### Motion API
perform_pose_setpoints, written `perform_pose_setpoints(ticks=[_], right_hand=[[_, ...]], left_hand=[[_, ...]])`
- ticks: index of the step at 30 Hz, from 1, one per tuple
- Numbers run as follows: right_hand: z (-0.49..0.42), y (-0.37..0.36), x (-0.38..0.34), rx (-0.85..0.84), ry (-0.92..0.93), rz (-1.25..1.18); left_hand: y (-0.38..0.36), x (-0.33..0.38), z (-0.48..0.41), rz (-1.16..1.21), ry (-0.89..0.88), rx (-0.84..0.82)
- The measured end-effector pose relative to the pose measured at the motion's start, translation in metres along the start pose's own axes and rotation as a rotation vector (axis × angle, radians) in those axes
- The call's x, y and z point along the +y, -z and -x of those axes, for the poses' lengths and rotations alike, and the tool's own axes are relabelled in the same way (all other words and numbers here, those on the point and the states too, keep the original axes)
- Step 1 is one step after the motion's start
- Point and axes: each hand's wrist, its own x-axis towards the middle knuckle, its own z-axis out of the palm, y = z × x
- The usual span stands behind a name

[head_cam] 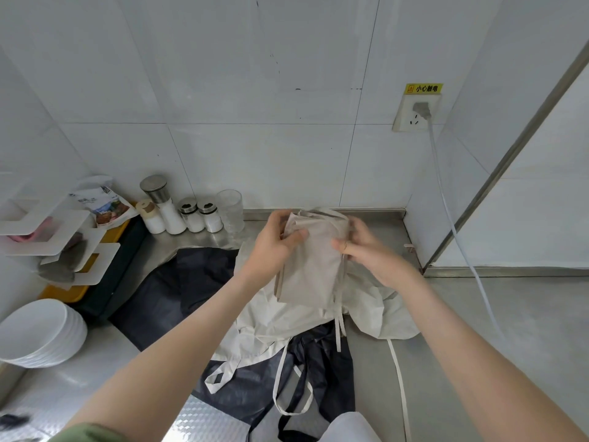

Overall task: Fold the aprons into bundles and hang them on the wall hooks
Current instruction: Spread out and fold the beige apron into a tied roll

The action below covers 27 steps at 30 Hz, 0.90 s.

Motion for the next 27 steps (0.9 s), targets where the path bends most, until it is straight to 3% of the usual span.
perform_pose_setpoints(ticks=[5,10,16,21,27], right_hand=[[-0.001,-0.016,0.008,-0.003,0.017,-0.129],[0.0,-0.021,0.005,0.042,0.051,-0.154],[0.001,-0.019,0.001,0.097,0.043,-0.267],[0.005,-0.014,-0.004,-0.098,-0.064,-0.258],[0.004,-0.01,-0.005,-0.114,-0.039,-0.246]], left_hand=[[-0.012,0.012,0.005,0.27,0.175,-0.007],[-0.013,0.015,0.006,0.277,0.281,-0.032],[0.002,0.006,0.007,0.06,0.315,-0.365],[0.004,0.009,0.007,0.267,0.293,-0.315],[0.017,0.015,0.007,0.48,0.356,-0.35]])
